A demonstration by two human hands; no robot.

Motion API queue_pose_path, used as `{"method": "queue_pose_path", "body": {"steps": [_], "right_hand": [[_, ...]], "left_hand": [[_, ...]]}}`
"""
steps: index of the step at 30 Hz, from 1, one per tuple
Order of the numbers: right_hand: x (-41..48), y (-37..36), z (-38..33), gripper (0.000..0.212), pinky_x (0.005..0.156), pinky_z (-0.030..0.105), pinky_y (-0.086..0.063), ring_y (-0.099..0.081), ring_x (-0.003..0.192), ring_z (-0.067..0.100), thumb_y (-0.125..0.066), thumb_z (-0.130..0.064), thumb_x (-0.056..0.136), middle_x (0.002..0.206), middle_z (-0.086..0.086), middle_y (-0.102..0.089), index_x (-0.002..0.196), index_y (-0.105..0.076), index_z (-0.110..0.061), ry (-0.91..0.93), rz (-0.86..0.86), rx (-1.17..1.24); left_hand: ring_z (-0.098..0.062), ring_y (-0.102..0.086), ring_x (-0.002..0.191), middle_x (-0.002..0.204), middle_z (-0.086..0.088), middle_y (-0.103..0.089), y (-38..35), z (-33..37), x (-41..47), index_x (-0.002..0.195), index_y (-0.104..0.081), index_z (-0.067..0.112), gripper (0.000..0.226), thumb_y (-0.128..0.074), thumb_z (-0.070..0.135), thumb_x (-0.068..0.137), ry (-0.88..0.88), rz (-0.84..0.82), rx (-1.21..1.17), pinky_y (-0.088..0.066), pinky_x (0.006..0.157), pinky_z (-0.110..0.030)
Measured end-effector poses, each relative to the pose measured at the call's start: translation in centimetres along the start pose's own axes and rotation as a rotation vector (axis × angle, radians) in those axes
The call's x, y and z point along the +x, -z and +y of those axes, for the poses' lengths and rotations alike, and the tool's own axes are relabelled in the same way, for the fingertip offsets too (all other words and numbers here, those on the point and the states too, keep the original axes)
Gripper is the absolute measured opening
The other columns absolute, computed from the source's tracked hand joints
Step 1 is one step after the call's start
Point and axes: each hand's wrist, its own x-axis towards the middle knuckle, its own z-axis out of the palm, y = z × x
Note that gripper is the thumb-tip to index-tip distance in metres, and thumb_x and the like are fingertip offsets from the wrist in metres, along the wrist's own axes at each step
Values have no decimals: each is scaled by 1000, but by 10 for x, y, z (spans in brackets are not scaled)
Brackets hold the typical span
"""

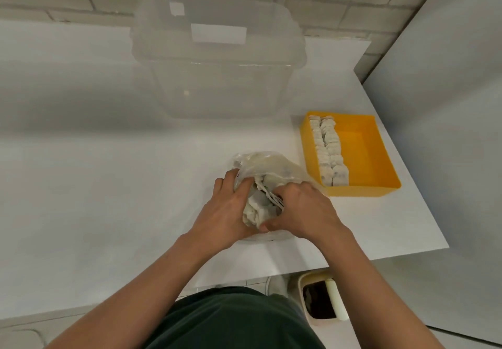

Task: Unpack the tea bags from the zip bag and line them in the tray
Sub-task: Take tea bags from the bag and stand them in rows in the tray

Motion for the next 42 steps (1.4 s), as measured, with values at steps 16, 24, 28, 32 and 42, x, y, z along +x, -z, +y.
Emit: {"method": "queue_pose_path", "body": {"steps": [16, 24, 28, 32, 42], "right_hand": [[-6, 5, -4, 42, 83, 35, -52, -64, 108, 30, -66, -25, 86, 114, 6, -72, 128, -65, -24, -34, 130, 37], [-6, 7, 0, 20, 73, 35, -55, -66, 88, 26, -70, -30, 89, 94, 3, -73, 106, -72, -19, -9, 186, 129], [-8, 10, 7, 4, 71, 34, -55, -66, 81, 18, -74, -24, 88, 82, -6, -71, 87, -71, -21, 28, 248, 310], [-12, 18, 12, 9, 74, 21, -52, -68, 82, 2, -72, -27, 93, 90, -16, -75, 98, -79, -28, 20, 174, 526], [-19, 26, -5, 24, 72, 29, -61, -73, 75, 14, -87, -14, 80, 83, 5, -78, 100, -73, -13, -31, 47, 1062]], "left_hand": [[-19, -23, 136, 155, -2, -35, 14, -8, -6, 141, -57, 33, 61, -81, 31, 86, -93, 175, 16, -51, 99, -37], [-17, -51, 116, 131, 0, -55, 18, 1, -11, 122, -70, 21, 39, -82, 18, 85, -333, 352, -34, -57, 84, -31], [-3, -62, 98, 116, 11, -61, 20, 12, -17, 123, -71, 22, 32, -72, 13, 93, -211, 346, -347, -51, 85, -13], [-4, -67, 99, 114, 8, -68, 26, 15, -17, 129, -70, 22, 37, -72, 13, 93, -151, 234, -328, -56, 90, -20], [-16, -75, 106, 115, -2, -78, 28, 26, -15, 119, -73, 22, 20, -61, 15, 104, 292, 42, -1150, -60, 93, -31]]}}
